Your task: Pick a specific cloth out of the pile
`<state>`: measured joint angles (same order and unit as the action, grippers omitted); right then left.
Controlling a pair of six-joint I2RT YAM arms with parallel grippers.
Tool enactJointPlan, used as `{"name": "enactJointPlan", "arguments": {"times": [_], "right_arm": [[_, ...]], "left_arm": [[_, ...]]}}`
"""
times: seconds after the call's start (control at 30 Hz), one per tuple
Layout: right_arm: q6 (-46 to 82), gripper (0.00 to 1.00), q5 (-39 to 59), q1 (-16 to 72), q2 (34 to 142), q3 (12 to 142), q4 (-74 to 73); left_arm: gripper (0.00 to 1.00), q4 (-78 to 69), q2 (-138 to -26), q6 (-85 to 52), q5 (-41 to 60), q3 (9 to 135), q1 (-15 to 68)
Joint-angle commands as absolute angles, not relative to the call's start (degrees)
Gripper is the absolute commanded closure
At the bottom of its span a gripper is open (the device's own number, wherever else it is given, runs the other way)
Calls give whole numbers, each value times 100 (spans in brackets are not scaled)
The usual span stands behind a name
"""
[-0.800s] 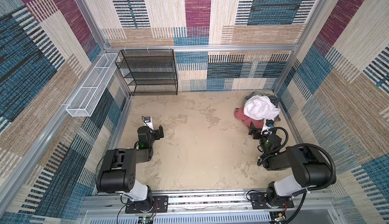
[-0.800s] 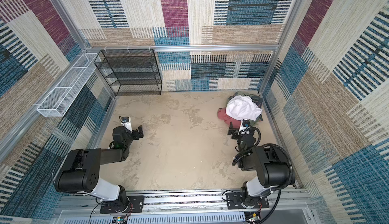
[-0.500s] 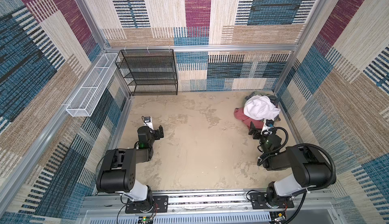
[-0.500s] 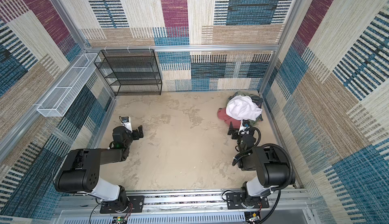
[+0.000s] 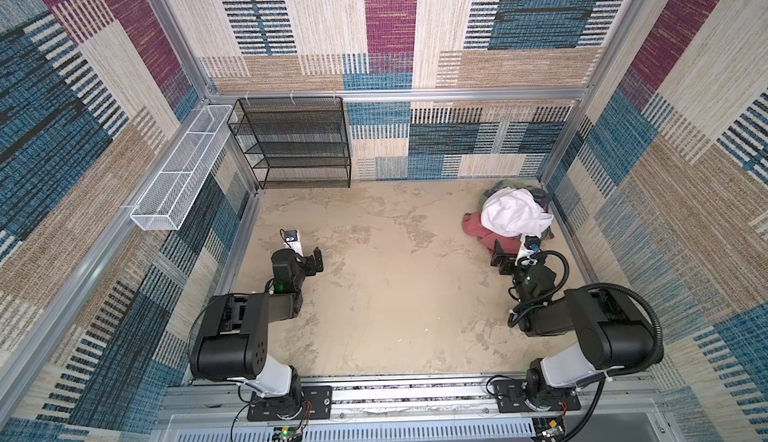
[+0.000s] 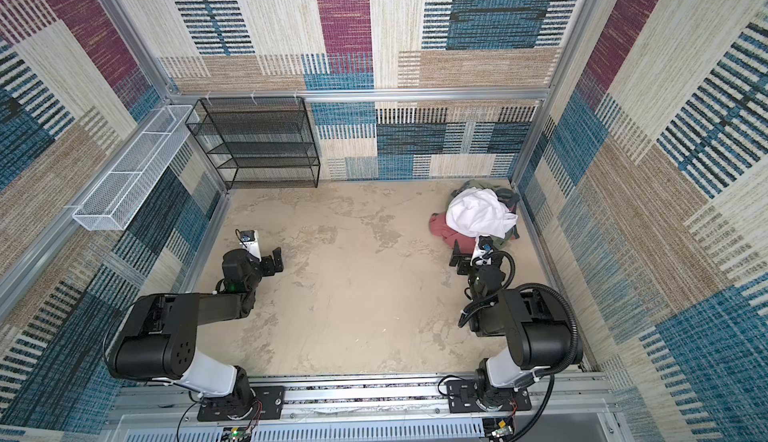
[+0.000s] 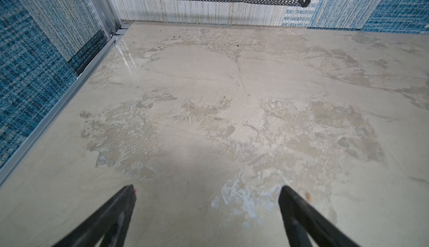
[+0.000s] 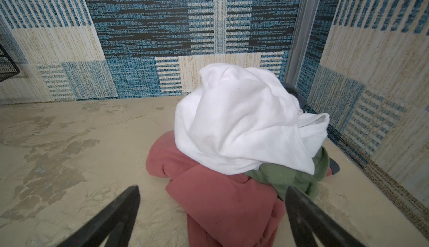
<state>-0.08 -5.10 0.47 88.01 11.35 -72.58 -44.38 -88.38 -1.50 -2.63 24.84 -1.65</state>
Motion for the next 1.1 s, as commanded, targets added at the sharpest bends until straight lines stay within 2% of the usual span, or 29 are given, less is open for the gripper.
{"name": "enactJointPlan", "arguments": {"times": [0.0, 0.3, 0.47, 0.6, 0.7, 0.9, 1.07], "right_arm": [[-28, 0, -496, 58, 8807, 1182, -7409], [-23, 0, -491, 46, 8805, 1186, -7400], [-59, 16, -483, 53, 8746, 1186, -7376], [30, 24, -1044, 168, 8152, 1778, -5788], [26, 26, -1535, 495, 7685, 2093, -4969], [258, 27, -1262, 1231, 7223, 3297, -2835], [802, 28, -605, 1447, 7614, 4269, -1458]], "left_arm": [[1, -4597, -8833, -52, -237, 2496, -164], [1, -4604, -8833, -47, -232, 2492, -165], [1, -4641, -8805, -36, -219, 2461, -163], [8, -3867, -8154, -74, -390, 2600, -127], [20, -3381, -7518, 8, -507, 2578, 8], [30, -1764, -6547, -690, -533, 3133, 406], [32, -397, -6390, -1335, -670, 3753, 888]]}}
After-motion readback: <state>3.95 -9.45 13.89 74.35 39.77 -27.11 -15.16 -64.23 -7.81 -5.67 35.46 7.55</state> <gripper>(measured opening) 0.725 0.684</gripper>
